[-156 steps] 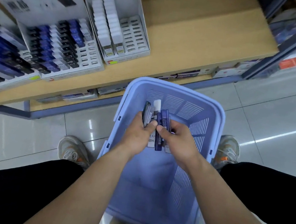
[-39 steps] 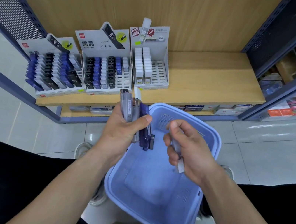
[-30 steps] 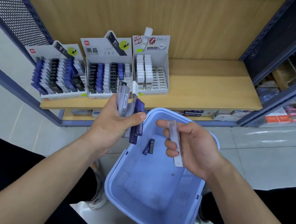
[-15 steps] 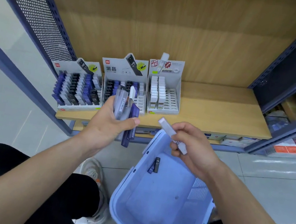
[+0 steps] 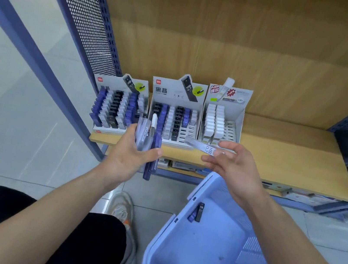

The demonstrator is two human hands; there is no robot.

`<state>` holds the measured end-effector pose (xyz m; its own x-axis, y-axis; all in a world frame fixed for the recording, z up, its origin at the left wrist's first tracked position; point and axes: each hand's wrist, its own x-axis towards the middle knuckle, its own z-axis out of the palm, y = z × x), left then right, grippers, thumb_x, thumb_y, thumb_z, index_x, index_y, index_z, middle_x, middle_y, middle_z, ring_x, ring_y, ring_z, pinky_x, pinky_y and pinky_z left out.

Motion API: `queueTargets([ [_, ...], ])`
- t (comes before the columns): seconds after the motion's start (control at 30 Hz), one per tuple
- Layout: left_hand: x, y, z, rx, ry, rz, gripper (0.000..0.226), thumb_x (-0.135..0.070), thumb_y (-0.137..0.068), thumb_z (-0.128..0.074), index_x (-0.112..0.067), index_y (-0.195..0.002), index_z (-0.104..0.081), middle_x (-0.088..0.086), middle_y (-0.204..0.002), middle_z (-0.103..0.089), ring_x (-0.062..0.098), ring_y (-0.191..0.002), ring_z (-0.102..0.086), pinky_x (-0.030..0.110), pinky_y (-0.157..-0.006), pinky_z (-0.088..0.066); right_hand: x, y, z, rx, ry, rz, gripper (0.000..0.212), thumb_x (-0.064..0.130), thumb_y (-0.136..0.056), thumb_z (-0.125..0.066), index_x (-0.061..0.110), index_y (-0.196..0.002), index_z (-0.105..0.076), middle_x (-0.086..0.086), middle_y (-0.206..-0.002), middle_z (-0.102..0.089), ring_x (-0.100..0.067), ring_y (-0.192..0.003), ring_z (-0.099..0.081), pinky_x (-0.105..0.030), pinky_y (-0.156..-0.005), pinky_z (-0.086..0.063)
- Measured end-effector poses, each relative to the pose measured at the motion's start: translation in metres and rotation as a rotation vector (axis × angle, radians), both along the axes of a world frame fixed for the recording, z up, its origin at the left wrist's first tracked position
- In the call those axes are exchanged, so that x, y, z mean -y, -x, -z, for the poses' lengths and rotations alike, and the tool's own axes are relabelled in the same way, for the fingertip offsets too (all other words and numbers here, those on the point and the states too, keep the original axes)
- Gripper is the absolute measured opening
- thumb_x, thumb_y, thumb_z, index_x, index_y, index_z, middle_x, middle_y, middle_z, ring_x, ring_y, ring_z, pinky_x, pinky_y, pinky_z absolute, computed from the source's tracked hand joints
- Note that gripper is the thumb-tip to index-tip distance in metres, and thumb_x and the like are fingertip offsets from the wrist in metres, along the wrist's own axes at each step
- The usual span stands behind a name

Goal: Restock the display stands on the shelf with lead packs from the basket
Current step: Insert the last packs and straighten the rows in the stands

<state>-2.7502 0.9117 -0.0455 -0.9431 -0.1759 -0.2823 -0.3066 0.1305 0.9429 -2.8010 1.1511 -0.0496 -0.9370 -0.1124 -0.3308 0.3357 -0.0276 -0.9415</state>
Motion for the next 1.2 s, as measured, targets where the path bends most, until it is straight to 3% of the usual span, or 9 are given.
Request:
queueTargets([
  [0.13,0.005,0.003,0.015,0.029,0.012,-0.018,0.043,-0.021,-0.087,-0.079,-0.024,-0.119,-0.051,0.001,-0.117,-0.061,0.019,-0.111,-0.057,0.035,-0.099,-0.047,0.003,0.012,0.006,-0.022,-0.002,0.033,0.016,0.008,-0.093,-0.068,0.004,-0.106,-0.061,-0.014,-0.086,-0.075,-0.026,-0.088,-0.075,-0.032,-0.080,-0.057],
  [0.23,0.009,0.005,0.022,0.051,0.027,-0.014,0.046,-0.020,-0.087,-0.080,-0.026,-0.121,-0.050,0.003,-0.121,-0.060,0.022,-0.117,-0.057,0.037,-0.103,-0.047,0.005,0.023,0.016,-0.016,-0.019,0.074,0.013,0.008,-0.087,-0.074,0.005,-0.098,-0.068,-0.013,-0.077,-0.074,-0.023,-0.075,-0.073,-0.030,-0.073,-0.057],
  [0.33,0.022,0.008,0.025,0.058,0.044,-0.051,0.046,-0.024,-0.086,-0.081,-0.027,-0.120,-0.049,0.003,-0.120,-0.059,0.023,-0.115,-0.057,0.037,-0.102,-0.047,0.020,0.035,0.025,-0.042,-0.059,0.055,0.011,0.006,-0.090,-0.072,0.005,-0.101,-0.071,-0.014,-0.077,-0.073,-0.022,-0.072,-0.070,-0.028,-0.072,-0.059],
  [0.43,0.039,0.004,0.026,0.054,0.042,-0.131,0.042,-0.024,-0.086,-0.080,-0.031,-0.113,-0.049,-0.005,-0.110,-0.059,0.017,-0.104,-0.058,0.029,-0.087,-0.050,0.055,0.053,0.029,-0.093,-0.126,-0.057,0.016,0.001,-0.093,-0.066,0.004,-0.108,-0.069,-0.015,-0.082,-0.072,-0.022,-0.075,-0.071,-0.028,-0.075,-0.061],
  [0.6,0.069,-0.003,0.032,0.053,0.012,-0.253,0.041,-0.017,-0.087,-0.079,-0.021,-0.116,-0.050,0.001,-0.104,-0.059,0.020,-0.095,-0.059,0.034,-0.081,-0.051,0.124,0.102,0.036,-0.294,-0.332,-0.202,0.016,0.012,-0.090,-0.071,0.024,-0.091,-0.061,-0.005,-0.084,-0.073,-0.020,-0.077,-0.073,-0.041,-0.079,-0.060],
  [0.73,0.083,-0.001,0.032,0.028,-0.005,-0.307,0.040,-0.012,-0.087,-0.078,-0.020,-0.116,-0.051,0.007,-0.098,-0.062,0.017,-0.081,-0.061,0.024,-0.065,-0.053,0.166,0.140,0.043,-0.487,-0.456,-0.236,0.005,0.017,-0.093,-0.067,0.022,-0.094,-0.065,0.006,-0.085,-0.069,-0.008,-0.077,-0.067,-0.030,-0.082,-0.057],
  [0.93,0.098,0.009,0.029,-0.005,-0.014,-0.354,0.040,-0.017,-0.087,-0.078,-0.027,-0.116,-0.053,-0.002,-0.097,-0.067,0.013,-0.084,-0.066,0.023,-0.071,-0.055,0.199,0.179,0.067,-0.542,-0.622,-0.402,0.006,0.015,-0.095,-0.063,0.022,-0.096,-0.063,0.008,-0.081,-0.066,0.001,-0.072,-0.061,-0.022,-0.075,-0.051],
  [1.2,0.107,0.016,0.032,0.006,-0.067,-0.404,0.041,-0.017,-0.086,-0.079,-0.027,-0.117,-0.053,-0.008,-0.089,-0.068,0.015,-0.082,-0.067,0.033,-0.074,-0.059,0.206,0.195,0.091,-0.448,-0.615,-0.467,0.012,0.014,-0.093,-0.066,0.025,-0.093,-0.062,0.002,-0.082,-0.072,-0.015,-0.081,-0.070,-0.043,-0.086,-0.059],
])
